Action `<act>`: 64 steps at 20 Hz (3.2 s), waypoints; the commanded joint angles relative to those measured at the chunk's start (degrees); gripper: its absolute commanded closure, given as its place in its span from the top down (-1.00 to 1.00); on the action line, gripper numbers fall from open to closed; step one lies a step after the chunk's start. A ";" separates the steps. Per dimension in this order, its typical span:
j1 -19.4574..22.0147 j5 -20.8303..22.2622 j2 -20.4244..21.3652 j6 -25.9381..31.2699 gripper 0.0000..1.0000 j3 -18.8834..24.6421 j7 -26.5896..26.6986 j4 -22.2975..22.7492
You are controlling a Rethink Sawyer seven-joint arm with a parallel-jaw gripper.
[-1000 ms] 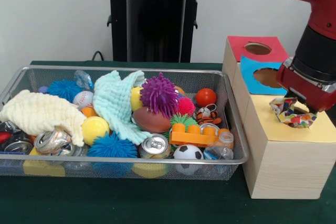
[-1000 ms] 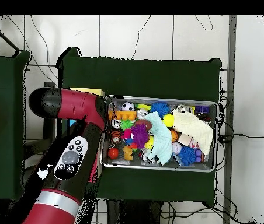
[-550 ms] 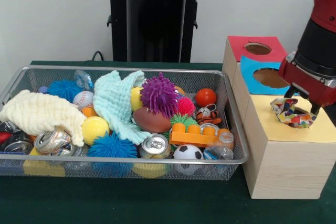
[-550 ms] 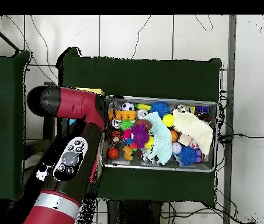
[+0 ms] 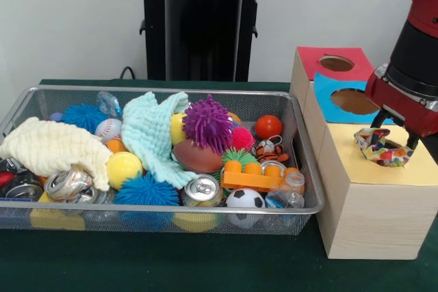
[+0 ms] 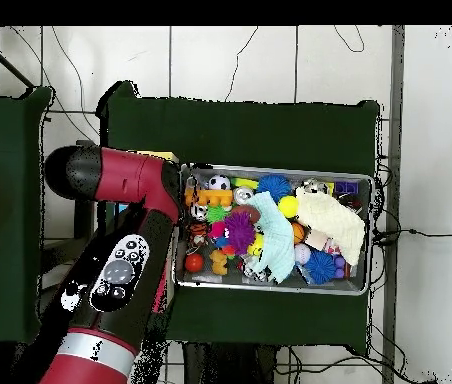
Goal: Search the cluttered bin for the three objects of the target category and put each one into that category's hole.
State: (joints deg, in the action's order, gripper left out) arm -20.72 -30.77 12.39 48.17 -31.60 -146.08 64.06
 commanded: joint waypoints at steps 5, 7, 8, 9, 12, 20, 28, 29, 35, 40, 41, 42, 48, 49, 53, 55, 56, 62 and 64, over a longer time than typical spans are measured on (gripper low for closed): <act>1.80 -0.15 4.01 10.48 1.00 0.11 -14.34 -3.46; 1.80 -0.11 4.25 10.90 1.00 0.02 -14.34 -3.62; 1.80 -0.09 4.37 11.11 1.00 -0.03 -14.33 -3.71; 1.80 -0.07 4.49 11.32 1.00 -0.08 -14.33 -3.79; 1.76 0.10 4.61 11.23 1.00 -0.07 -14.11 -3.69; 1.85 0.95 4.59 9.54 1.00 0.11 -12.17 -3.43; 2.16 1.27 4.68 8.99 -1.00 0.70 -11.23 -3.29; 2.17 1.43 4.56 9.16 -1.00 0.55 -11.33 -3.56; 2.22 1.10 4.03 9.90 -1.00 0.13 -13.28 -4.34; 3.10 0.72 4.28 10.83 -1.00 -0.48 -13.09 -6.70; 3.32 0.66 4.52 11.72 -1.00 -0.65 -13.05 -7.51; 3.50 0.54 4.87 12.89 -1.00 -0.79 -13.13 -8.31; 3.93 0.25 6.11 16.01 -1.00 -1.74 -13.18 -11.94; 4.09 0.19 6.09 15.86 -1.00 -1.56 -13.06 -11.84; 5.16 0.29 5.49 13.49 -1.00 -0.83 -12.20 -11.62; 5.87 0.56 5.24 12.39 -1.00 -0.48 -11.31 -11.61; 6.24 0.60 5.23 11.84 -1.00 -0.10 -10.78 -11.47; 7.81 1.08 4.40 8.38 -1.00 1.26 -8.66 -11.15; 8.22 1.60 4.15 7.45 -1.00 1.38 -7.70 -10.93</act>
State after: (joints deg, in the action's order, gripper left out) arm -15.55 -30.22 18.22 57.04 -35.01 -146.10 51.05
